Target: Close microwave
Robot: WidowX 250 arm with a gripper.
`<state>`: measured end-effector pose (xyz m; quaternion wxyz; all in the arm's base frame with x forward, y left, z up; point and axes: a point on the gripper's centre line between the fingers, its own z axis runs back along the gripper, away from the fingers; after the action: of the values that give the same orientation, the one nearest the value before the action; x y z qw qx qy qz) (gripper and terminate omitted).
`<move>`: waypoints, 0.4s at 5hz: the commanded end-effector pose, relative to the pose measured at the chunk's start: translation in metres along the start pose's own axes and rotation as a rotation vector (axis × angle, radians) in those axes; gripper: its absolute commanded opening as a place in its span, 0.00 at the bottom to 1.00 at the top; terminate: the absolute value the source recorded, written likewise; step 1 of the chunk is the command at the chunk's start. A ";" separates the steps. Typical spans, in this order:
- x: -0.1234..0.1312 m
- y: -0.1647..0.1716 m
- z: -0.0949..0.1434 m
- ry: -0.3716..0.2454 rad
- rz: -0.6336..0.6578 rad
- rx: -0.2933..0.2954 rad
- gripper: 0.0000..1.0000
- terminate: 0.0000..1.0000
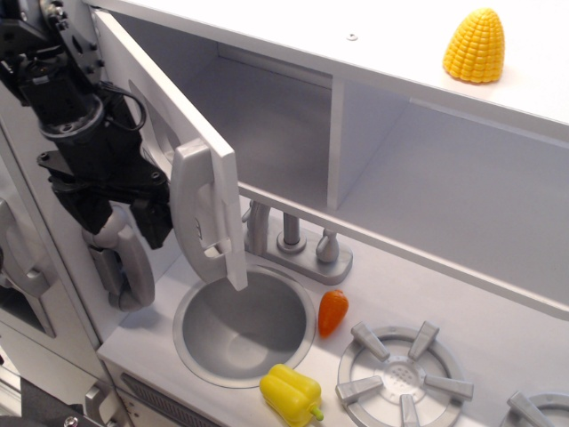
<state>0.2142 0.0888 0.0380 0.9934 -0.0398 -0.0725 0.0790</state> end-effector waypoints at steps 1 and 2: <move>0.018 -0.025 0.016 -0.099 -0.006 0.008 1.00 0.00; 0.022 -0.034 0.018 -0.110 0.005 -0.002 1.00 0.00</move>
<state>0.2337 0.0634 0.0514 0.9881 -0.0397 -0.1086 0.1015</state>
